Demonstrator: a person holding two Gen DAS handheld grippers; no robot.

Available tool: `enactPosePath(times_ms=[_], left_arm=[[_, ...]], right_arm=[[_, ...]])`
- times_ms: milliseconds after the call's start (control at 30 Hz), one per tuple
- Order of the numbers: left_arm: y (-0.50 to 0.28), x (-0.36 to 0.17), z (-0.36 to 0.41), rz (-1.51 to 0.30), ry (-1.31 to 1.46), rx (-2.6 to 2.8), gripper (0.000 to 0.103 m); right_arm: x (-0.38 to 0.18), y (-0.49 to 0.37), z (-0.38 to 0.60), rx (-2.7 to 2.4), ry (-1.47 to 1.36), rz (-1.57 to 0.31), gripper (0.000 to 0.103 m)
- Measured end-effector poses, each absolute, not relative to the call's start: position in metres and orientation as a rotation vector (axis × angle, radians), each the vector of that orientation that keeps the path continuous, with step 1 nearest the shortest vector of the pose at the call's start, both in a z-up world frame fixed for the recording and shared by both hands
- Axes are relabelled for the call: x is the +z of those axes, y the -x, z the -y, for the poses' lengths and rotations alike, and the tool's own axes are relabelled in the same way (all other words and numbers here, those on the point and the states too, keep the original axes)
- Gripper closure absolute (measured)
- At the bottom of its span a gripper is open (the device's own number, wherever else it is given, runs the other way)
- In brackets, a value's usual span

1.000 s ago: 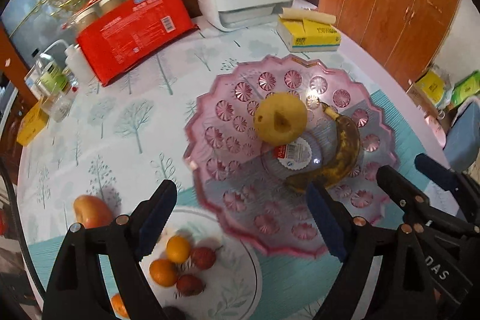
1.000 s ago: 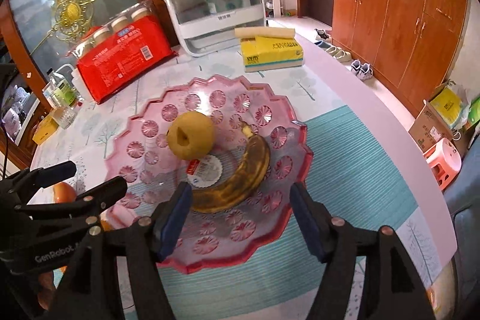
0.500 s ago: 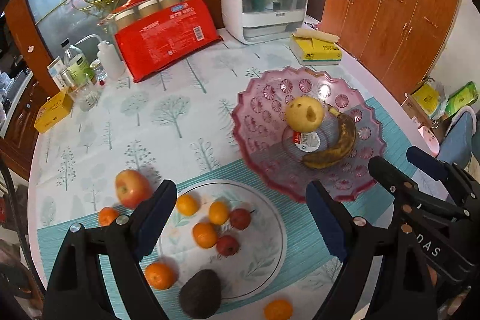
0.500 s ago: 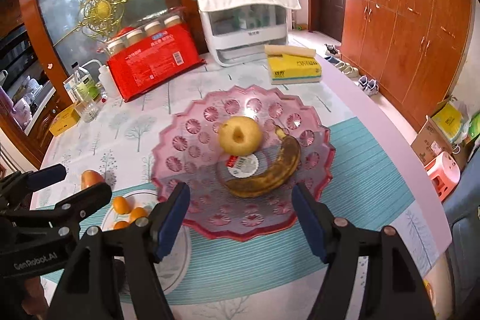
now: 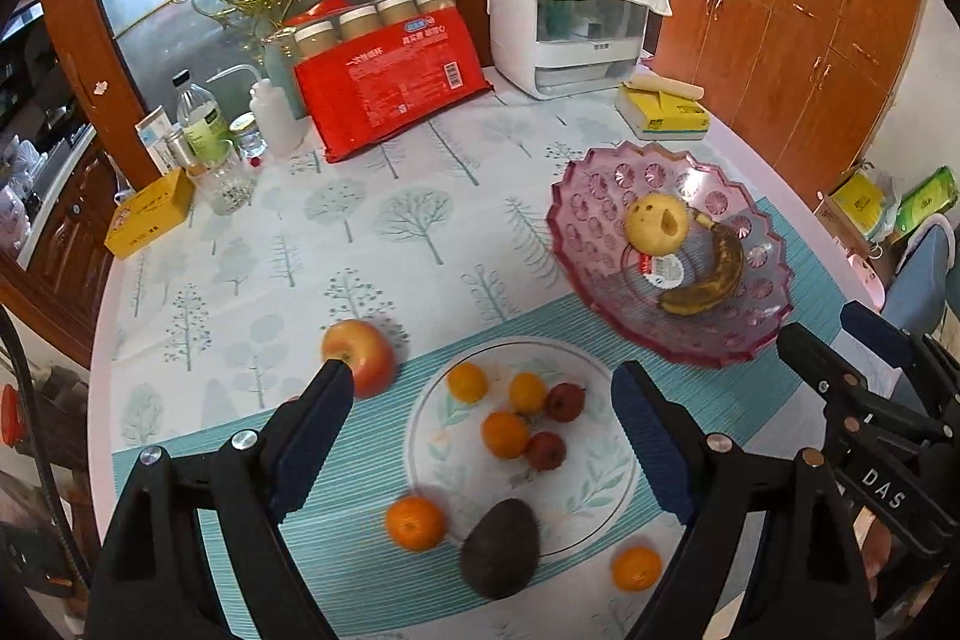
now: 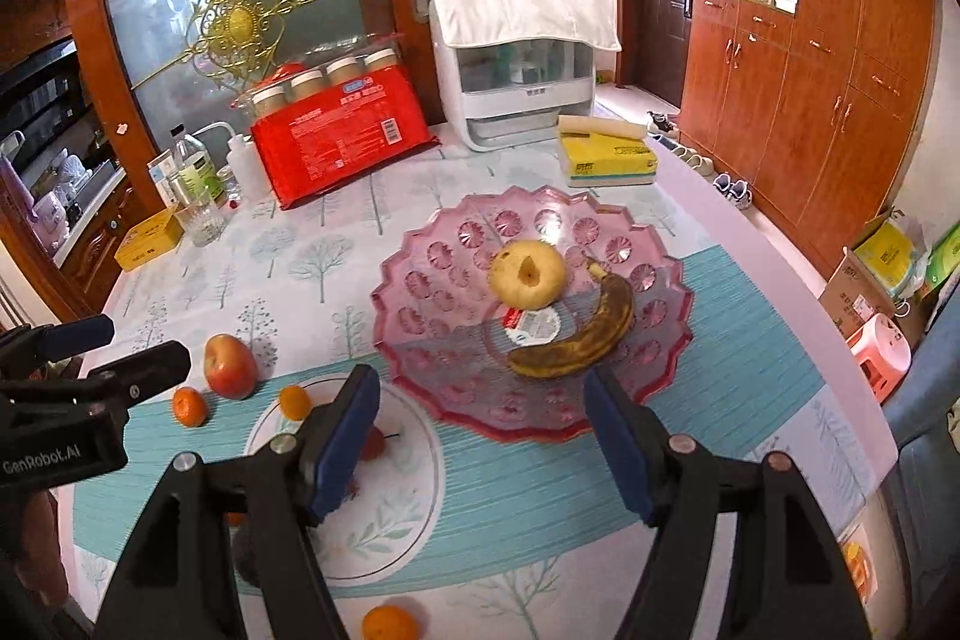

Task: Organize fruits
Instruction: 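Grasp the dark avocado with the right tool while the left tool grasps the red apple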

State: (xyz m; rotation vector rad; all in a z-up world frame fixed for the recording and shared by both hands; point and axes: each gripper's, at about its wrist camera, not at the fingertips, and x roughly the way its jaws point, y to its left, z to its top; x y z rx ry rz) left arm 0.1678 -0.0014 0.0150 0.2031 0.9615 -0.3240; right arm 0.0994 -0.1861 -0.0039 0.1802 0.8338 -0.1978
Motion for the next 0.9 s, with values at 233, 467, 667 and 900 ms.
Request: enactPosePath(times_ms=[233, 467, 667, 900], left_arm=[[-0.154, 0.002, -0.024, -0.973, -0.263, -0.331, 0.016], [-0.161, -0.014, -0.054, -0.991, -0.273, -0.304, 0.016], [-0.177, -0.026, -0.085, -1.008, -0.267, -0.266, 0.016], [-0.183, -0.044, -0.111, -1.030, -0.275, -0.265, 0.016]], right_arm=[[-0.009, -0.092, 0.160, -0.173, -0.186, -0.863, 0.032], [-0.029, -0.088, 0.128, -0.111, -0.216, -0.933, 0.032], [-0.060, -0.094, 0.103, -0.063, -0.301, -1.035, 0.032], [-0.100, -0.101, 0.077, -0.037, -0.394, -1.172, 0.032]])
